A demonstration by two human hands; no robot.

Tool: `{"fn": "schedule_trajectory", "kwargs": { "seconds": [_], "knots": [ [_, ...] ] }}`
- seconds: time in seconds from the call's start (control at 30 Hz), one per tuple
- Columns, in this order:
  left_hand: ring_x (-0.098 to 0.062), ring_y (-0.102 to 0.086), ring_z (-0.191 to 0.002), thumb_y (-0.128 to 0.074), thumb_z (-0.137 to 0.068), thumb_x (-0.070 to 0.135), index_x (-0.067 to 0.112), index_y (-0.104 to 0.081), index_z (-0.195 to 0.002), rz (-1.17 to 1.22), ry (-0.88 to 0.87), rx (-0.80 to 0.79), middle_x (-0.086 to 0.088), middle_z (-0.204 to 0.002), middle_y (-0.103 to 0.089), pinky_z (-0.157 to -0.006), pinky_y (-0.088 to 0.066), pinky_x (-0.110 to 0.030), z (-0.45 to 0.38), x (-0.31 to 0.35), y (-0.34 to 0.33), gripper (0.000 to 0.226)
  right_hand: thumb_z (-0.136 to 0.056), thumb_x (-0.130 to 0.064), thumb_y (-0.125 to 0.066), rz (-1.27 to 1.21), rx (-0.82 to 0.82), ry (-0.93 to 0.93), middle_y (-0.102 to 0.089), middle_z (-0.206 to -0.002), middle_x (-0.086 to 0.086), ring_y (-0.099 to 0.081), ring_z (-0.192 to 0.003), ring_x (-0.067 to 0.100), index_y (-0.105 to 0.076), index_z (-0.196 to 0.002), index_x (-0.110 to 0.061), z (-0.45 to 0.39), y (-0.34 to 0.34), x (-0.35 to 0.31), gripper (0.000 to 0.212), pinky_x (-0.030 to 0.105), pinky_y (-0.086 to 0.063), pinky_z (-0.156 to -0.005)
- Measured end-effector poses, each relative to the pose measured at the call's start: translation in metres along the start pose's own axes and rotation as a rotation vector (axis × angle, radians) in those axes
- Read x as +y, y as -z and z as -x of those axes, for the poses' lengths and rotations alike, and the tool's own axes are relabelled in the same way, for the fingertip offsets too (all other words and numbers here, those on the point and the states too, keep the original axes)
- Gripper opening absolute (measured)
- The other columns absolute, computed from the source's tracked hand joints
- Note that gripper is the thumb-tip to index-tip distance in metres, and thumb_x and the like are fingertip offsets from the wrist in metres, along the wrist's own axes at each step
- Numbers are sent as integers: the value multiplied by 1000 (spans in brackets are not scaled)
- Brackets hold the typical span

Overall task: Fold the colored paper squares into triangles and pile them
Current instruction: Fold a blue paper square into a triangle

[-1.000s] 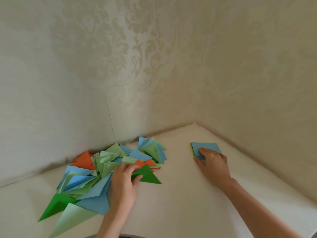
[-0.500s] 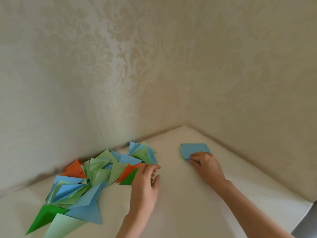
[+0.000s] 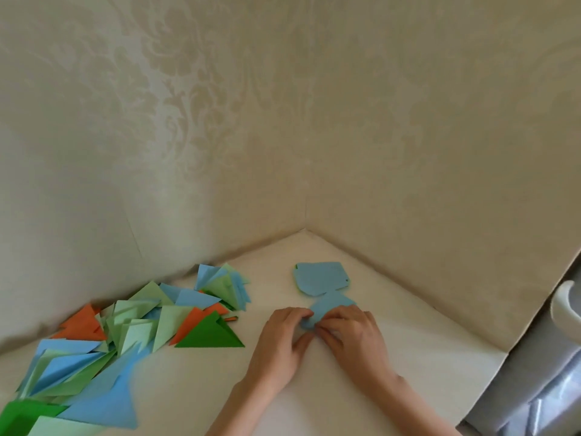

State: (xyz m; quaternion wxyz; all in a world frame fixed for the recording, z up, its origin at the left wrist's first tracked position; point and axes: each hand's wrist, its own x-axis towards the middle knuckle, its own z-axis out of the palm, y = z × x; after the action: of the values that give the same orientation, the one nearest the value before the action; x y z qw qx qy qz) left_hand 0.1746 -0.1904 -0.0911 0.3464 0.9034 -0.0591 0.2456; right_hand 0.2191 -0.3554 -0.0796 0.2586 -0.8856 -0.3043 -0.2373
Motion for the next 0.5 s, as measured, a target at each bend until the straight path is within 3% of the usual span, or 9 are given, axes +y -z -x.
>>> {"fn": "schedule_trajectory", "kwargs": {
  "seconds": [0.13,0.2,0.3,0.5],
  "knots": [
    [-4,-55,-99,-70,-81,21,24,-64,-110,-1,40,2,14,-102,-60,-89,-36,-7,0,-5,-3,29,-83,-51,-51,-103,-107,-100,-63,-89,-22,-59,-86,5,-72,-90,-36,6,-5,3,27,27,-47,-72],
    [-2,-55,-97,-71,-82,21,25,-64,-108,12,67,6,16,-99,-60,-88,-36,-5,-1,-4,-2,27,-81,-44,-65,-214,-111,-176,-63,-91,-23,-59,-87,0,-72,-96,-31,5,-1,4,21,18,-45,-78],
    [0,-53,-94,-70,-84,25,27,-63,-105,20,106,2,21,-94,-61,-85,-36,-7,-5,1,-3,22,-77,-25,-78,-349,-76,-279,-62,-87,-22,-56,-90,-5,-70,-99,-26,2,6,4,23,2,-38,-76],
    [-4,-51,-86,-70,-83,31,31,-63,-99,-49,183,60,22,-85,-59,-78,-42,-24,-16,9,-12,18,-81,-28,-74,-385,-117,-405,-63,-88,-15,-58,-85,-4,-67,-102,-27,-5,1,1,22,5,-41,-73]
  ]
}}
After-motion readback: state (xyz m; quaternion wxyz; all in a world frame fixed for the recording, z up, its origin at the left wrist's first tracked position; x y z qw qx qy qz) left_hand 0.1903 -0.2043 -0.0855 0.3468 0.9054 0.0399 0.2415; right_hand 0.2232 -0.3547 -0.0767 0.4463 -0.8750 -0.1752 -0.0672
